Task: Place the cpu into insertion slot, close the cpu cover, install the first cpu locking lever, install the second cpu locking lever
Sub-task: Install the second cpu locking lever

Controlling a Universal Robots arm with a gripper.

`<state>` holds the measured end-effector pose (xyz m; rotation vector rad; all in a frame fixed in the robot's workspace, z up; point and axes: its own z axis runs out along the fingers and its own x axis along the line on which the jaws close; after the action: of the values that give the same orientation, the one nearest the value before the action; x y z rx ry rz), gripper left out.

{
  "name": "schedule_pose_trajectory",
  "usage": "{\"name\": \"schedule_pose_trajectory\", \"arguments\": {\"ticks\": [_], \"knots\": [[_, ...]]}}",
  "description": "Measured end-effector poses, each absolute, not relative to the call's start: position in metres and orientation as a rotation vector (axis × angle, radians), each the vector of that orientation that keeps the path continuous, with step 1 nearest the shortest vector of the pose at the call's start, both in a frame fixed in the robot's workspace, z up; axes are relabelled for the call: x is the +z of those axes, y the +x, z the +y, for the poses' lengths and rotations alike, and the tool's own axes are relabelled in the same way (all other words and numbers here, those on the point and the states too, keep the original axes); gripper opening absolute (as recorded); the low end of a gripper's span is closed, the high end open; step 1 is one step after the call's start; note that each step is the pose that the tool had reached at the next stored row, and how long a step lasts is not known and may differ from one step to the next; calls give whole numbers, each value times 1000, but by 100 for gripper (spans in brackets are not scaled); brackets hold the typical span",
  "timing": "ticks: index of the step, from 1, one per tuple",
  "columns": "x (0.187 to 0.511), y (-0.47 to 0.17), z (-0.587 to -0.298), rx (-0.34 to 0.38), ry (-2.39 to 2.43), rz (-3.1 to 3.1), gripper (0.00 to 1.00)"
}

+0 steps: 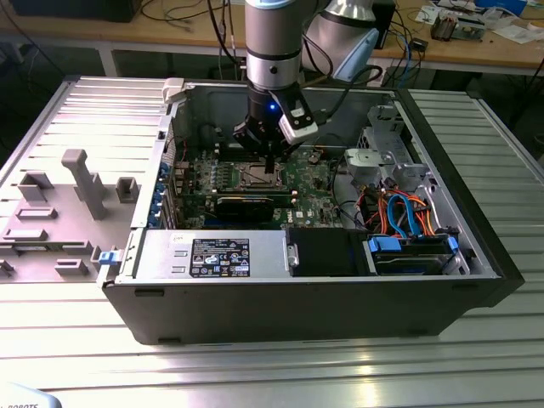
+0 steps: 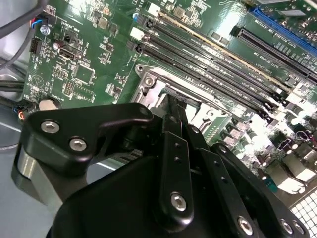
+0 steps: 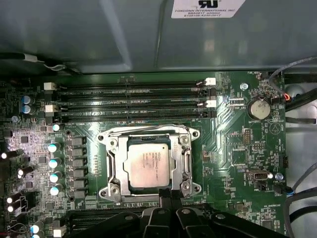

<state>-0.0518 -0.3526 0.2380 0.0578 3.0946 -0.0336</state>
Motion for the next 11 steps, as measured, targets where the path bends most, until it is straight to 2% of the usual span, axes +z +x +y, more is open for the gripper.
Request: {"name": "schedule_pose_trajectory", "arguments": {"ticks": [11], "knots": [[238, -55, -353, -34, 58, 3095, 11]]}}
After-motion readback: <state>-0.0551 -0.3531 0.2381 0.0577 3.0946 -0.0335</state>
